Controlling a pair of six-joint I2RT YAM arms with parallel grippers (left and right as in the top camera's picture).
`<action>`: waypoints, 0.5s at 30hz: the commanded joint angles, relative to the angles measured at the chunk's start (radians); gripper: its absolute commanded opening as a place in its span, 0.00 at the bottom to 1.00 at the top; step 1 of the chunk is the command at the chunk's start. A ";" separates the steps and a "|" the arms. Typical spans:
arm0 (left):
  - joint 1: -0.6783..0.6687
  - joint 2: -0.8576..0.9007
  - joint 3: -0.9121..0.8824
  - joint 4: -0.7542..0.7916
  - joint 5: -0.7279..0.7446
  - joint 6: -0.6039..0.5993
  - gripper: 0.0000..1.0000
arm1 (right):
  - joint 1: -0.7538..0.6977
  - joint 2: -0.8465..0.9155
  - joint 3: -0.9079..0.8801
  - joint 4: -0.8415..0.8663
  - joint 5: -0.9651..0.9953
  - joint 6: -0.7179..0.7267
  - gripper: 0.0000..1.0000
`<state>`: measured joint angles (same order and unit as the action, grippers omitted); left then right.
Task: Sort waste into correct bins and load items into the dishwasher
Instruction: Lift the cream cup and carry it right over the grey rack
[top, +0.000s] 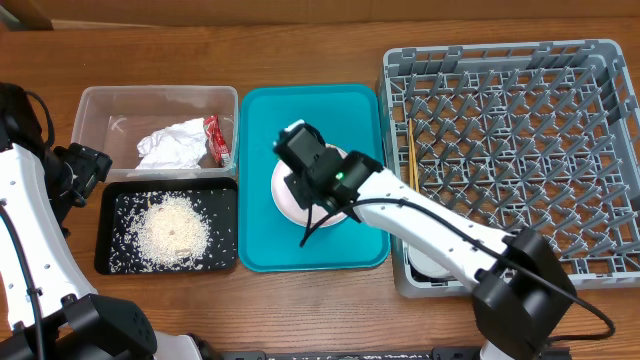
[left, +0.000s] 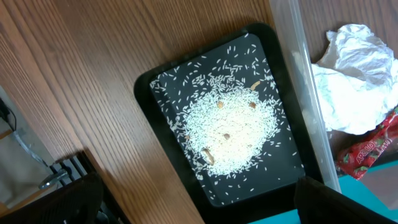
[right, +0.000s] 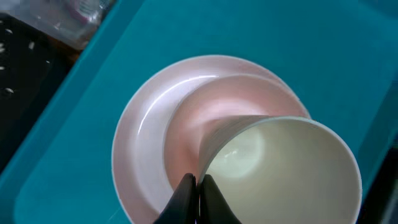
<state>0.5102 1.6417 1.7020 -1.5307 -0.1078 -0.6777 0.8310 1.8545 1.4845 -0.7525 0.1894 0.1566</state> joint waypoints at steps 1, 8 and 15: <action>-0.007 -0.012 0.023 -0.001 -0.003 -0.010 1.00 | -0.002 -0.097 0.127 -0.045 0.008 0.000 0.04; -0.007 -0.012 0.023 -0.001 -0.003 -0.010 1.00 | -0.112 -0.267 0.240 -0.117 -0.161 0.000 0.04; -0.007 -0.012 0.023 -0.001 -0.003 -0.010 1.00 | -0.430 -0.336 0.240 -0.114 -0.788 0.001 0.04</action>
<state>0.5102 1.6417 1.7023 -1.5307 -0.1081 -0.6777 0.5243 1.5257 1.7115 -0.8642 -0.1940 0.1566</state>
